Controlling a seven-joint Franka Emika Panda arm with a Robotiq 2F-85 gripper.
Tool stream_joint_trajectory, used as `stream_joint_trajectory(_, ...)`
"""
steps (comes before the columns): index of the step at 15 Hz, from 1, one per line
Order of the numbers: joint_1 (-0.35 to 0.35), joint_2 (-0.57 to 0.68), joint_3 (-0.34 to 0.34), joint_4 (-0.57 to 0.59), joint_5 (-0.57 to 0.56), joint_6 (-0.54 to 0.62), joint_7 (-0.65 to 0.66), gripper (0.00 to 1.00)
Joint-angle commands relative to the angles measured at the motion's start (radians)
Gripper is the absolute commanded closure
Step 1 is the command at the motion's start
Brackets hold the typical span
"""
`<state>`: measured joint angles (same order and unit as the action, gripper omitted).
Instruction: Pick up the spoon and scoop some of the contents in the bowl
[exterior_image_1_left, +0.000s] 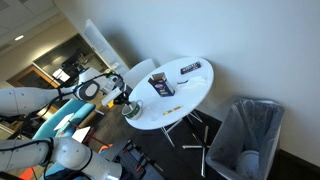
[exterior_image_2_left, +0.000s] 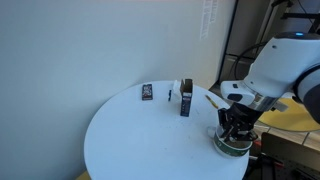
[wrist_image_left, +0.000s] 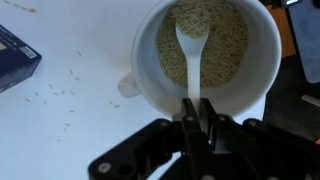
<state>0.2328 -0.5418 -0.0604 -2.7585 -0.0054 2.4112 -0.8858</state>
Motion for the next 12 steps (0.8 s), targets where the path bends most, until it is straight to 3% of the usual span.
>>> stream_joint_trajectory(1,-0.017,-0.007,0.008,0.037,-0.027,-0.049,0.011,0.97)
stream_joint_trajectory(12,-0.027,0.021,0.016,0.191,-0.044,-0.230,0.012,0.97)
